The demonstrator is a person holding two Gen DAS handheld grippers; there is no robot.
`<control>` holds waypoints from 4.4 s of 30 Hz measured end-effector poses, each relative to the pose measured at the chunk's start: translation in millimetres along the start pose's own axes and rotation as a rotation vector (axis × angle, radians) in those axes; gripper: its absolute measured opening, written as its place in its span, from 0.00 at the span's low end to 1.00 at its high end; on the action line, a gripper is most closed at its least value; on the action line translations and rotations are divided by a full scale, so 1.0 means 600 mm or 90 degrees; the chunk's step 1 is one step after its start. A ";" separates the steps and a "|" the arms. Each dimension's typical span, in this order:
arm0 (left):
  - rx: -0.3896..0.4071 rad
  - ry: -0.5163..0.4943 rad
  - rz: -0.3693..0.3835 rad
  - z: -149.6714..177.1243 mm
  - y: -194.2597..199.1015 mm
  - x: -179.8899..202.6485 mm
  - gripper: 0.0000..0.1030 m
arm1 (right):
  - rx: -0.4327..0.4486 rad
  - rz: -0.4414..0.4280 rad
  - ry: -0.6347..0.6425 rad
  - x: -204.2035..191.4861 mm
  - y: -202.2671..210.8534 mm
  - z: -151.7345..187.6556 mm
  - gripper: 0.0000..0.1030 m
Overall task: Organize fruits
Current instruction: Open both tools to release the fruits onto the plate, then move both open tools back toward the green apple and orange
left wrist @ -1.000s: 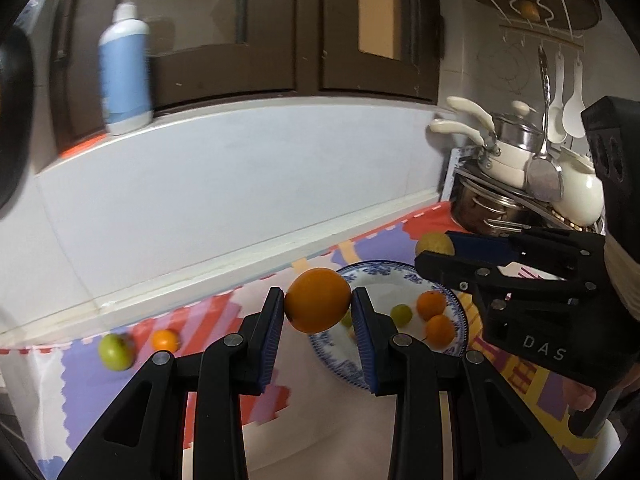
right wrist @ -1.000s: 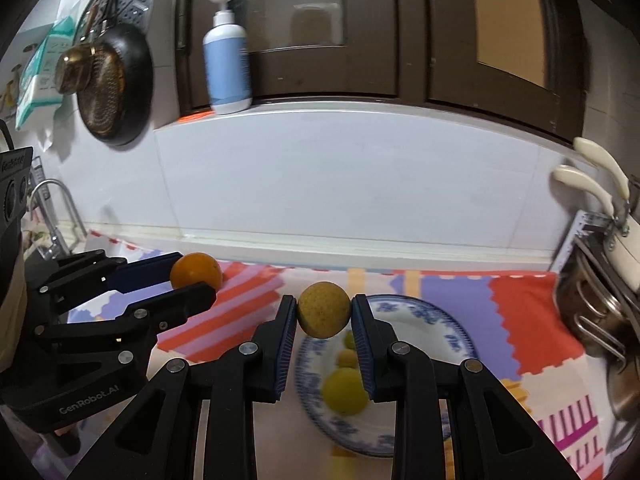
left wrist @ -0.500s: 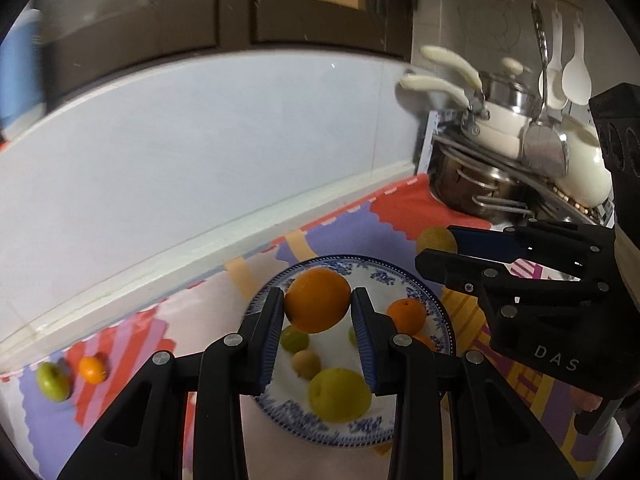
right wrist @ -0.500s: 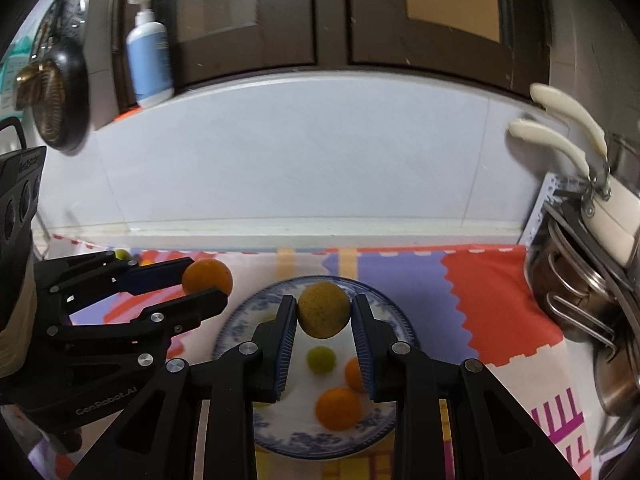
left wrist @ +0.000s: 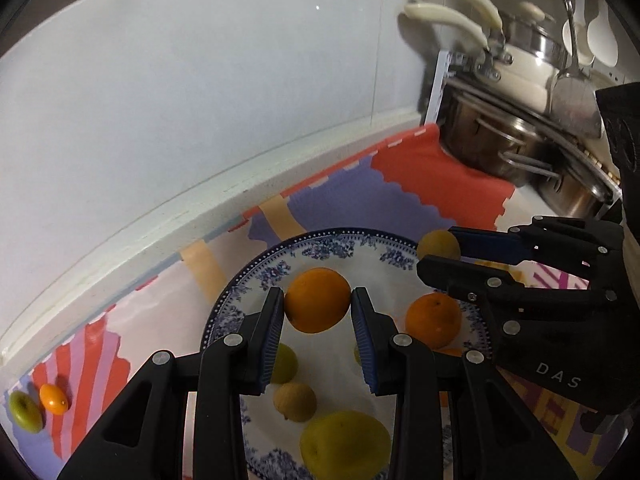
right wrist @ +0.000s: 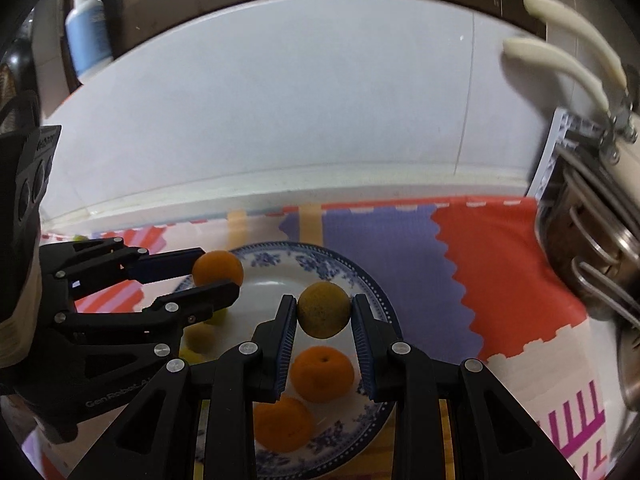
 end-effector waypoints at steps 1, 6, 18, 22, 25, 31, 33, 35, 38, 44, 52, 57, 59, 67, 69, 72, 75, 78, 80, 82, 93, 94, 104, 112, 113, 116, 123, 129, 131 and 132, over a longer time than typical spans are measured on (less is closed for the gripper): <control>-0.004 -0.002 0.000 0.000 -0.007 0.000 0.33 | -0.005 -0.001 -0.003 0.004 -0.008 0.000 0.28; -0.021 -0.005 0.004 0.003 -0.029 -0.002 0.33 | -0.022 -0.007 -0.013 0.015 -0.033 0.004 0.28; -0.009 -0.010 0.004 0.006 -0.023 -0.003 0.34 | -0.030 -0.021 -0.014 0.011 -0.048 0.001 0.29; 0.001 0.002 -0.003 0.006 -0.004 -0.010 0.37 | -0.026 -0.012 -0.013 0.010 -0.038 0.001 0.34; 0.015 0.014 -0.011 0.009 0.021 -0.015 0.40 | -0.014 -0.003 -0.008 0.004 -0.020 0.000 0.34; 0.052 0.050 -0.033 0.014 0.081 -0.029 0.45 | 0.023 0.009 0.005 -0.019 0.028 -0.008 0.36; 0.068 0.060 -0.045 0.017 0.105 -0.036 0.46 | 0.038 0.011 0.010 -0.028 0.046 -0.012 0.38; 0.083 0.071 -0.057 0.021 0.131 -0.043 0.53 | 0.052 0.010 0.015 -0.038 0.063 -0.015 0.38; 0.101 0.086 -0.074 0.030 0.163 -0.053 0.60 | 0.070 0.007 0.020 -0.057 0.087 -0.018 0.41; 0.130 0.133 -0.115 0.060 0.232 -0.085 0.73 | 0.112 0.003 0.034 -0.101 0.136 -0.022 0.56; 0.172 0.172 -0.198 0.113 0.325 -0.133 0.82 | 0.143 -0.012 0.060 -0.175 0.173 -0.021 0.68; 0.188 0.187 -0.238 0.148 0.376 -0.159 0.84 | 0.150 -0.035 0.071 -0.227 0.189 -0.014 0.68; 0.192 0.195 -0.249 0.163 0.394 -0.170 0.85 | 0.154 -0.042 0.076 -0.248 0.194 -0.011 0.68; 0.210 0.221 -0.283 0.215 0.458 -0.215 0.89 | 0.163 -0.062 0.098 -0.326 0.211 -0.005 0.68; 0.211 0.224 -0.293 0.226 0.469 -0.227 0.90 | 0.166 -0.064 0.103 -0.344 0.215 -0.005 0.68; 0.212 0.230 -0.300 0.240 0.480 -0.245 0.91 | 0.166 -0.069 0.108 -0.372 0.214 -0.004 0.68; 0.210 0.229 -0.318 0.256 0.488 -0.268 0.91 | 0.167 -0.070 0.117 -0.397 0.210 -0.003 0.68; 0.206 0.227 -0.328 0.269 0.492 -0.289 0.91 | 0.166 -0.071 0.120 -0.419 0.202 -0.003 0.68; 0.203 0.225 -0.332 0.276 0.492 -0.301 0.91 | 0.165 -0.071 0.121 -0.433 0.196 -0.003 0.68; 0.199 0.223 -0.338 0.282 0.491 -0.315 0.91 | 0.162 -0.071 0.122 -0.447 0.189 -0.003 0.68; 0.175 0.209 -0.338 0.291 0.457 -0.386 0.91 | 0.136 -0.074 0.143 -0.499 0.131 -0.016 0.68; 0.173 0.209 -0.336 0.290 0.452 -0.392 0.91 | 0.132 -0.075 0.147 -0.504 0.122 -0.018 0.68; 0.154 0.197 -0.316 0.278 0.386 -0.440 0.91 | 0.100 -0.079 0.171 -0.527 0.040 -0.040 0.68; 0.132 0.172 -0.303 0.269 0.326 -0.468 0.91 | 0.070 -0.088 0.172 -0.527 -0.034 -0.050 0.68; 0.128 0.169 -0.301 0.269 0.318 -0.472 0.91 | 0.067 -0.087 0.173 -0.527 -0.042 -0.051 0.68; 0.114 0.161 -0.292 0.268 0.291 -0.482 0.91 | 0.054 -0.088 0.175 -0.529 -0.069 -0.051 0.68; 0.074 0.144 -0.260 0.268 0.226 -0.504 0.91 | 0.021 -0.085 0.181 -0.529 -0.137 -0.051 0.68; 0.047 0.133 -0.233 0.265 0.168 -0.519 0.90 | -0.019 -0.085 0.182 -0.523 -0.194 -0.046 0.68; 0.043 0.128 -0.226 0.264 0.153 -0.521 0.89 | -0.029 -0.085 0.181 -0.519 -0.211 -0.045 0.68; 0.039 0.126 -0.224 0.265 0.147 -0.523 0.89 | -0.034 -0.086 0.183 -0.519 -0.218 -0.044 0.68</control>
Point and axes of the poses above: each gripper's, at about its wrist camera, not at the fingertips, and y roughly against the way its jaws point, x to its right, z to its underside, the point moved 8 cm from there along -y, roughly the way its jaws point, and after that the axes turned 4 degrees about -z, right-handed, at the moved point
